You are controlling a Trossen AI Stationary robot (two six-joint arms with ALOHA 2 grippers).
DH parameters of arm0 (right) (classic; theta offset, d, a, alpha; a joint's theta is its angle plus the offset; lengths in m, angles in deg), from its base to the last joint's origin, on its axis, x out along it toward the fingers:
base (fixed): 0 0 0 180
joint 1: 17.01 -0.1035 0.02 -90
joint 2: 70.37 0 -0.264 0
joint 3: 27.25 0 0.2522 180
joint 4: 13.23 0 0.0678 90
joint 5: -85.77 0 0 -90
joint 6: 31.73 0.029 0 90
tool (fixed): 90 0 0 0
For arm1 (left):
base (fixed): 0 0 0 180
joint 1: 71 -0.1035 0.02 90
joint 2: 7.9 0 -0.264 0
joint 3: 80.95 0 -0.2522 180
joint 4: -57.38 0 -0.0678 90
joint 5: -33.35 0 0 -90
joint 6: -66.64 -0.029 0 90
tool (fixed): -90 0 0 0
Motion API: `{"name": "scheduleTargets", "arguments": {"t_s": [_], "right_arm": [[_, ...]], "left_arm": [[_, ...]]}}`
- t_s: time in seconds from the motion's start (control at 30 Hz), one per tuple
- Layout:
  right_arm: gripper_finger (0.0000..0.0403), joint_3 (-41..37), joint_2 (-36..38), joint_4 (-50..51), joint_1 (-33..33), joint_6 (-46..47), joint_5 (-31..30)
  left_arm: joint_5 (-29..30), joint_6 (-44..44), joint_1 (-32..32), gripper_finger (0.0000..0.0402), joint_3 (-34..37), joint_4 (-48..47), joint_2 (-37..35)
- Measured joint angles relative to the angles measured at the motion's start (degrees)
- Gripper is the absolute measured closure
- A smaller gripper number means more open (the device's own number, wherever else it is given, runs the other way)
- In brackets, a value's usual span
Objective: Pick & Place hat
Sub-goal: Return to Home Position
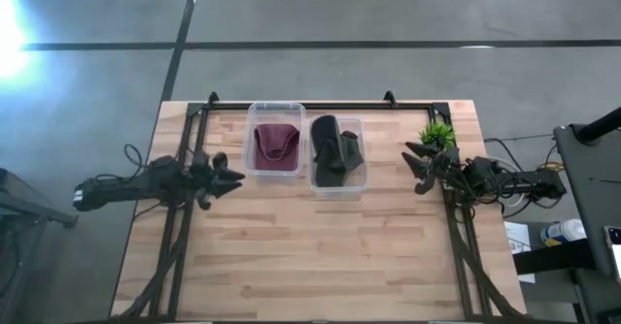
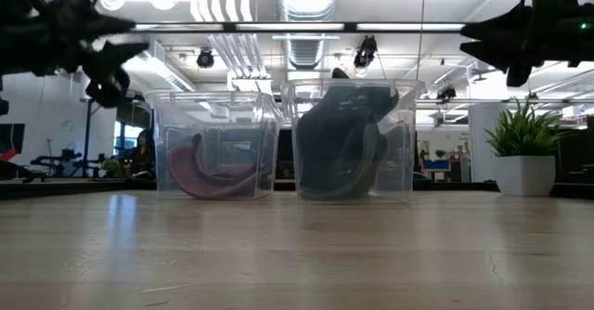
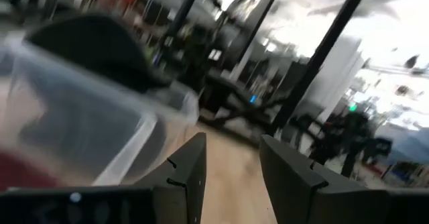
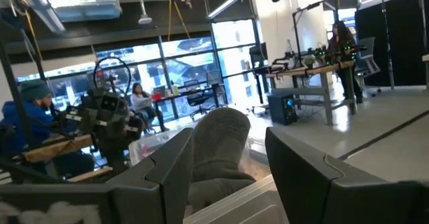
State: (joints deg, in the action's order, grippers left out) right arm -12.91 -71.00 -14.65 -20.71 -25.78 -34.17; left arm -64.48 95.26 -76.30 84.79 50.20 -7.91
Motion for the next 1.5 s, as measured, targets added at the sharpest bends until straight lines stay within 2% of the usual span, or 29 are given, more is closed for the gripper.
{"name": "scheduleTargets", "arguments": {"t_s": [0.1,0.53,0.63,0.73,0.83,0.97,1.5], "right_arm": [[0.0223,0.00,-0.56,0.00,0.00,0.00,-0.03],[0.0223,-0.04,-1.48,0.00,-0.03,-0.02,-0.04],[0.0223,-0.04,-1.47,0.00,-0.03,-0.02,-0.04],[0.0223,-0.04,-1.46,0.00,-0.03,-0.01,-0.05],[0.0223,-0.04,-1.46,0.00,-0.03,0.00,-0.06],[0.0223,-0.04,-1.46,0.00,-0.03,0.00,-0.04],[0.0223,-0.04,-1.44,0.00,-0.03,0.00,-0.08]], "left_arm": [[0.08,0.04,0.22,0.0269,0.00,-4.41,0.00],[0.19,-0.17,0.77,0.0269,0.04,-4.64,0.00],[0.34,-10.51,1.44,0.0269,0.04,-4.86,0.00],[1.28,-25.67,2.78,0.0269,0.07,-5.22,0.00],[3.03,-32.23,3.97,0.0269,0.09,-5.66,0.00],[5.02,-31.44,4.09,0.0269,0.09,-6.06,0.00],[4.96,-31.16,4.07,0.0269,-0.07,-5.30,0.98]]}}
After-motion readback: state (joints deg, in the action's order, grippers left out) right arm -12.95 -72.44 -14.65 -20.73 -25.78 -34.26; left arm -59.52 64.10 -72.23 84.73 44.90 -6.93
